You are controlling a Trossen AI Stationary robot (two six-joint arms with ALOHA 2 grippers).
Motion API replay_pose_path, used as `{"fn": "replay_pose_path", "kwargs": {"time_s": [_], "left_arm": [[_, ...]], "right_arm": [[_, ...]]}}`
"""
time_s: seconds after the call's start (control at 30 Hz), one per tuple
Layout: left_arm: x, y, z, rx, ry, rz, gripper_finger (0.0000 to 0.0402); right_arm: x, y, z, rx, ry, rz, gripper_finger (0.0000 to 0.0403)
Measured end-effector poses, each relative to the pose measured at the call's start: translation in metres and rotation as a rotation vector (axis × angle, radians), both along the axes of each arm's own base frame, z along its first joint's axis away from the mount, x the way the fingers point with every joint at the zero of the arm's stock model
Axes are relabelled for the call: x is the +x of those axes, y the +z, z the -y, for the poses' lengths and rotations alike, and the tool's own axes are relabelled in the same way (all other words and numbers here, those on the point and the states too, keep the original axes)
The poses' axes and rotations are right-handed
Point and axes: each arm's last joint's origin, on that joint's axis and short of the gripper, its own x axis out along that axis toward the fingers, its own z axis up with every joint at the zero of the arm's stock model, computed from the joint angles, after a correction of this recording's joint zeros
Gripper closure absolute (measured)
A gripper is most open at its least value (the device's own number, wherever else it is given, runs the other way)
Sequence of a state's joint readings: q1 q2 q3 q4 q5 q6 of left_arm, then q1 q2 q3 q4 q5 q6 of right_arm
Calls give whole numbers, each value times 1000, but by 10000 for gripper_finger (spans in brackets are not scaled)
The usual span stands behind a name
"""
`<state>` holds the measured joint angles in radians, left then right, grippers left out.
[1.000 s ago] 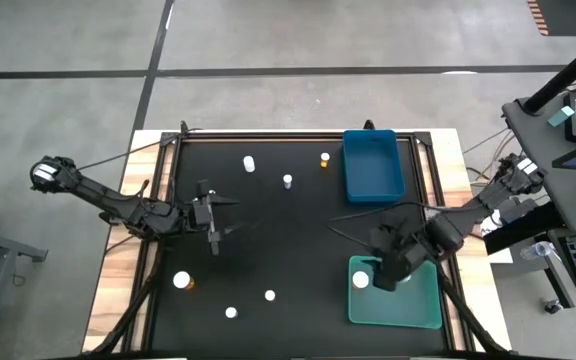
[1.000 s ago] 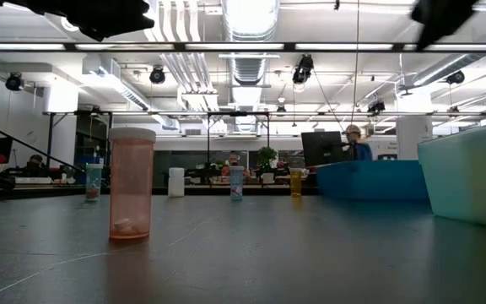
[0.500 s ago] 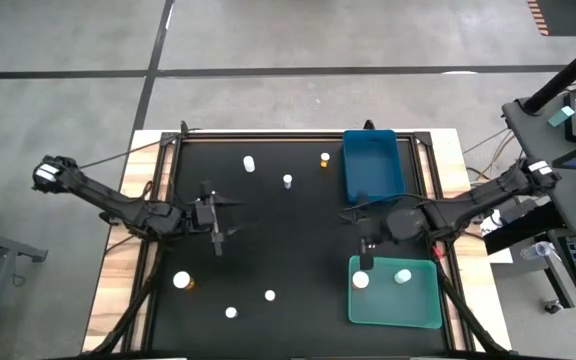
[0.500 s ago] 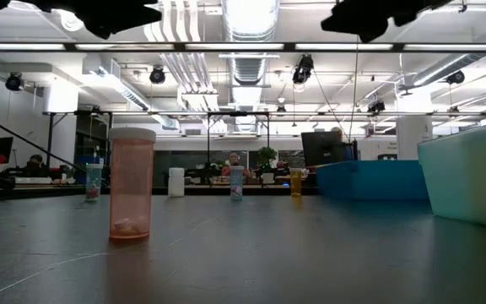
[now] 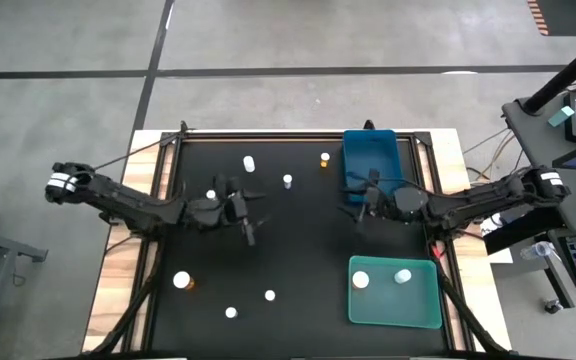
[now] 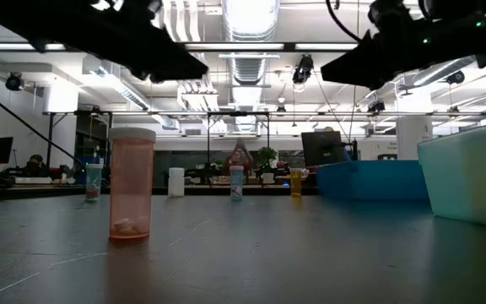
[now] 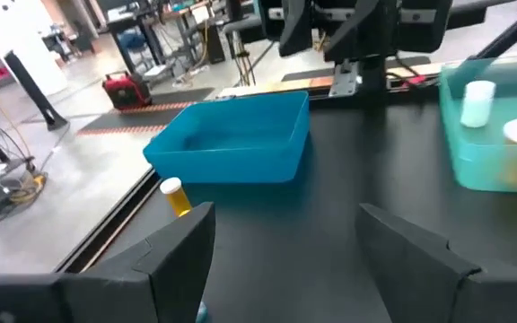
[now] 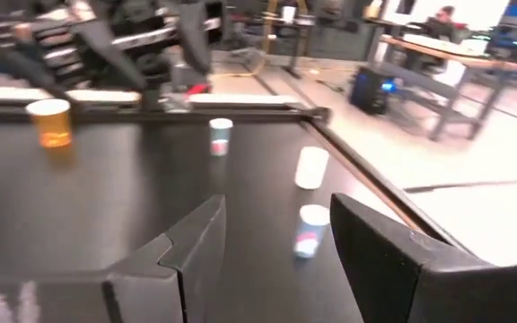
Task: Pick and place medicine bottles into bin by pill shape (circle, oval)
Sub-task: Put the white pill bottle into the blue bin
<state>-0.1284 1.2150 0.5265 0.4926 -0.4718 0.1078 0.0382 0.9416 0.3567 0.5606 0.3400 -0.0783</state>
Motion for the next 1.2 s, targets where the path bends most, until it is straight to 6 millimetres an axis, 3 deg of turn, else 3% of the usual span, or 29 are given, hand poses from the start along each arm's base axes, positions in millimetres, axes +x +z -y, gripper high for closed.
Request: {"fn": "replay_pose_path", "kwargs": {"time_s": [0.27,0.5,0.73,1.03,1.2], "left_arm": [[9,-8,-35,-31,102,-43,148],[-9,3,-58,-191,248,-42,148],[-21,10,-97,-291,456,-126,148],[-17,8,-144,-493,497,-193,148],[-10,1,-167,-574,583,-340,148]], "right_arm": [[7,18,20,14,-65,48,209],[10,38,20,58,-69,14,209],[13,58,20,31,-69,-112,209],[7,47,20,35,-71,-257,209],[6,47,20,35,-71,-260,209]]}}
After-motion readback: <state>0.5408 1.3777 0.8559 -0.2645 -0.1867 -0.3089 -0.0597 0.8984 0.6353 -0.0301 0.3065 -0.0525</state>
